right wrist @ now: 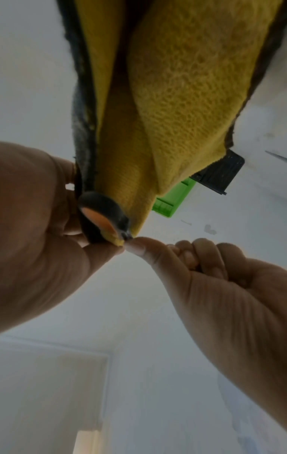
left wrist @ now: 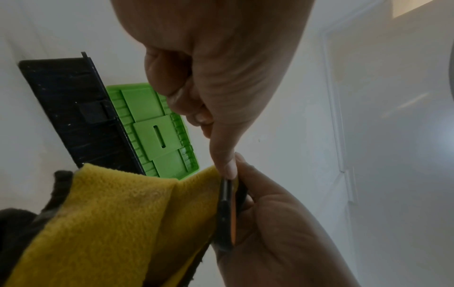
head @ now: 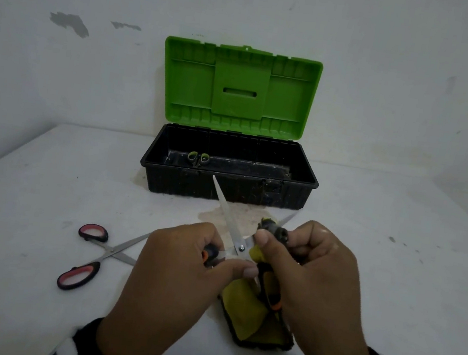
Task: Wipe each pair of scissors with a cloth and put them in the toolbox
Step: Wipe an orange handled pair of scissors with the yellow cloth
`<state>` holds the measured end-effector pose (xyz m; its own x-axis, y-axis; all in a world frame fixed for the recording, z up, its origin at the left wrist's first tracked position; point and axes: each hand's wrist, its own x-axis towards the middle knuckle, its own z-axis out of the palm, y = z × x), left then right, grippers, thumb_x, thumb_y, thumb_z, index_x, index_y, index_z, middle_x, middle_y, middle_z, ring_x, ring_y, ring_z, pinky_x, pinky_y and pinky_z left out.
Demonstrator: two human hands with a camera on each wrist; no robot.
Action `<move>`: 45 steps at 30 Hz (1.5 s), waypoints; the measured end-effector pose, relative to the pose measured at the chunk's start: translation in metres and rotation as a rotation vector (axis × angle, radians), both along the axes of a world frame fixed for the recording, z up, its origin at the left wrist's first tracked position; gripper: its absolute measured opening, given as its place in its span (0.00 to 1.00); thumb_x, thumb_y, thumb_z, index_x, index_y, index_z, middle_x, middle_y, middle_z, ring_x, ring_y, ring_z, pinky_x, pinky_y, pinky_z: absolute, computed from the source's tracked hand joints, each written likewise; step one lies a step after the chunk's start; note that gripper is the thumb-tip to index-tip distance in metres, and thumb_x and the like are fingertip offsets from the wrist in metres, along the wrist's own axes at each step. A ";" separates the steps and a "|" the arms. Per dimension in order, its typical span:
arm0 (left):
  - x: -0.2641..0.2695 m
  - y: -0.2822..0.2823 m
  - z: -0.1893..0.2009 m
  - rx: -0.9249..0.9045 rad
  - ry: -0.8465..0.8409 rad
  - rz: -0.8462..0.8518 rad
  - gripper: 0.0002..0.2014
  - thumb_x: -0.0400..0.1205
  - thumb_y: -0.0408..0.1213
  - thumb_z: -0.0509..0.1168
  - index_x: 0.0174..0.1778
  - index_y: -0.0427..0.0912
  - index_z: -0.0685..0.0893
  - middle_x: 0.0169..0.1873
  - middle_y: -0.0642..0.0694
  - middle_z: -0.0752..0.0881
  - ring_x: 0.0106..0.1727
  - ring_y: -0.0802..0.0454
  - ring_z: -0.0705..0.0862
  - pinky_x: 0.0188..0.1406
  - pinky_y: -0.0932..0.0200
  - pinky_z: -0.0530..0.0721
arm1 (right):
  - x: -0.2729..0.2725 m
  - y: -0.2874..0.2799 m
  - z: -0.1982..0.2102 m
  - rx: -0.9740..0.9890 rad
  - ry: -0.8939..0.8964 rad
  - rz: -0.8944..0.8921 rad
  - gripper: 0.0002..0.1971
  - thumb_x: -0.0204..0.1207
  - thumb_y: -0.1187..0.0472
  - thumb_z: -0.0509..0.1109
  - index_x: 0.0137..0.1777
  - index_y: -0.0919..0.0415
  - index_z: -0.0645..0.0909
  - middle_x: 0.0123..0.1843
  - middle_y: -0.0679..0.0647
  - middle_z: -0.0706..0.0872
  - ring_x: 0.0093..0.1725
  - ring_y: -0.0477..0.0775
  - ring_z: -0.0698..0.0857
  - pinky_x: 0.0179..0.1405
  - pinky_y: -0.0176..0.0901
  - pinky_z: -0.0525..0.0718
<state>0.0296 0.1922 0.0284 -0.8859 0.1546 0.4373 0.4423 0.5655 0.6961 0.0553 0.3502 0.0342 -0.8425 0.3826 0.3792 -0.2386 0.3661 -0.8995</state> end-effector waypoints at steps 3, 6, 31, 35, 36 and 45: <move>0.000 0.002 0.000 0.001 0.005 -0.017 0.25 0.59 0.70 0.68 0.24 0.49 0.78 0.16 0.54 0.72 0.28 0.62 0.75 0.29 0.67 0.75 | -0.003 0.006 0.000 -0.027 0.024 -0.035 0.13 0.67 0.51 0.81 0.32 0.54 0.81 0.29 0.51 0.89 0.29 0.50 0.89 0.30 0.51 0.88; 0.001 0.002 0.000 0.008 -0.020 -0.010 0.26 0.57 0.72 0.66 0.23 0.50 0.77 0.19 0.57 0.76 0.28 0.64 0.75 0.30 0.70 0.75 | -0.005 0.009 -0.002 -0.059 0.030 -0.045 0.12 0.68 0.52 0.81 0.32 0.55 0.82 0.28 0.52 0.89 0.28 0.52 0.88 0.30 0.51 0.87; 0.002 0.000 0.000 0.014 0.004 -0.021 0.26 0.60 0.72 0.65 0.24 0.49 0.79 0.17 0.54 0.74 0.30 0.63 0.77 0.31 0.69 0.76 | -0.005 0.006 -0.001 -0.203 0.001 0.044 0.14 0.67 0.51 0.81 0.32 0.59 0.82 0.30 0.59 0.90 0.32 0.66 0.89 0.31 0.56 0.88; 0.002 0.002 0.003 -0.011 -0.052 -0.017 0.26 0.61 0.70 0.67 0.25 0.47 0.78 0.18 0.51 0.73 0.26 0.60 0.73 0.28 0.65 0.74 | -0.019 0.020 0.005 -0.222 0.029 -0.055 0.16 0.68 0.52 0.81 0.29 0.56 0.78 0.21 0.46 0.78 0.23 0.49 0.75 0.24 0.40 0.79; 0.002 0.002 0.003 -0.005 -0.090 -0.014 0.26 0.61 0.69 0.70 0.25 0.47 0.78 0.18 0.51 0.73 0.25 0.60 0.72 0.28 0.65 0.74 | -0.022 0.024 0.005 -0.231 0.031 -0.075 0.16 0.68 0.51 0.81 0.30 0.57 0.78 0.20 0.45 0.75 0.23 0.46 0.73 0.23 0.36 0.76; -0.003 0.000 -0.001 0.027 -0.257 -0.034 0.28 0.59 0.71 0.69 0.28 0.46 0.80 0.21 0.52 0.72 0.22 0.60 0.69 0.22 0.68 0.69 | 0.000 0.009 -0.008 -0.210 -0.010 0.130 0.13 0.65 0.54 0.81 0.28 0.51 0.79 0.23 0.51 0.83 0.23 0.48 0.79 0.24 0.41 0.77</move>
<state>0.0263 0.1920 0.0270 -0.9631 0.1772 0.2024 0.2668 0.5334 0.8027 0.0555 0.3588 0.0259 -0.8929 0.3408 0.2944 -0.2624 0.1375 -0.9551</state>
